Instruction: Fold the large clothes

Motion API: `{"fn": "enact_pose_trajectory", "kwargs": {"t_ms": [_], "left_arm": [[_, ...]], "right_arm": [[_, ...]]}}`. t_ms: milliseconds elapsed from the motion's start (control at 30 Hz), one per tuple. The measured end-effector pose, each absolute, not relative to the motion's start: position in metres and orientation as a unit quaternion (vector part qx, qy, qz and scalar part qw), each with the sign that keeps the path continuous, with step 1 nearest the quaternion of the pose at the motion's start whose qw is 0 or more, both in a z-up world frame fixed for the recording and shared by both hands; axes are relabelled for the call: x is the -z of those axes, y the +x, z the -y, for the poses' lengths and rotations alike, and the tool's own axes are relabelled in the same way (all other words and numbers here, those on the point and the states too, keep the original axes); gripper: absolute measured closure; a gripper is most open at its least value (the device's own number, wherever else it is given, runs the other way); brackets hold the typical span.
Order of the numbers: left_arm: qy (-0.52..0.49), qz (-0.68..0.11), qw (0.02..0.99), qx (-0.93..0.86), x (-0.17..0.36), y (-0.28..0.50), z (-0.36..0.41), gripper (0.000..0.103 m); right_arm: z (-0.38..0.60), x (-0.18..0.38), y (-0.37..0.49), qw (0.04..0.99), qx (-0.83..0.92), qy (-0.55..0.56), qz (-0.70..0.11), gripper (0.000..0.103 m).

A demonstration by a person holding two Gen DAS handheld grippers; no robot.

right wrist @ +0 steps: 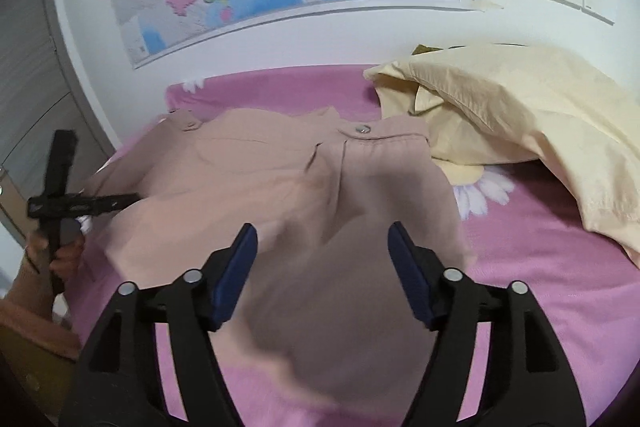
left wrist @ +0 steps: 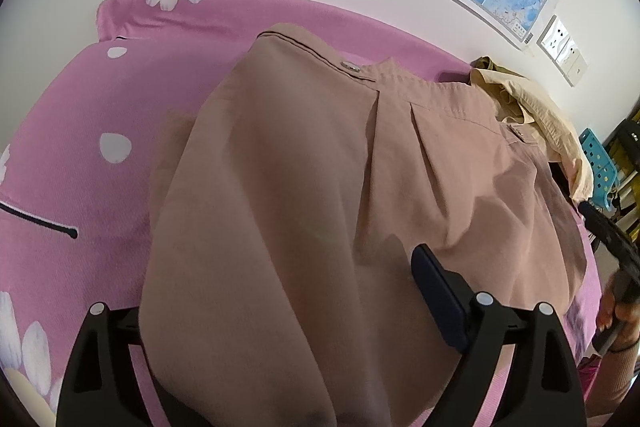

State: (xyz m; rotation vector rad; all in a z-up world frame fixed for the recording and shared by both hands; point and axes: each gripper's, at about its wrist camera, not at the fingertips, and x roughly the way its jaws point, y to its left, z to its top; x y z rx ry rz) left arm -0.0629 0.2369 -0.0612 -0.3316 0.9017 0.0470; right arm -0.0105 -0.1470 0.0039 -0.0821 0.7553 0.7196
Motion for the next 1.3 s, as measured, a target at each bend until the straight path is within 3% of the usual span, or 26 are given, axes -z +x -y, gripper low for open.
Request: {"fn": "enact_pose_trajectory", "kwargs": {"t_ms": [233,433,533,667,933,1300], "left_arm": [[-0.181,-0.433,0.883,-0.003,0.061,-0.075,-0.239,0.013],[-0.146,-0.437,0.887,-0.024,0.062,-0.074,-0.229,0.012],[-0.142,-0.435,0.889,-0.025,0.062,-0.075,-0.227,0.011],[-0.152,-0.433,0.888,-0.017,0.062,-0.078,-0.231,0.011],[-0.169,-0.429,0.887,-0.02,0.061,-0.081,-0.235,0.014],[-0.167,-0.431,0.887,-0.017,0.061,-0.078,-0.233,0.012]], "right_arm": [[0.196,0.003,-0.032,0.845,-0.351,0.065,-0.398,0.034],[0.195,0.008,-0.045,0.869,-0.32,0.013,-0.378,0.033],[0.189,0.034,-0.033,0.865,-0.293,-0.004,-0.406,0.042],[0.192,0.044,-0.026,0.87,-0.28,-0.004,-0.407,0.042],[0.22,0.025,-0.047,0.842,-0.327,0.105,-0.416,0.033],[0.225,0.058,-0.055,0.789,-0.334,0.209,-0.471,0.029]]}}
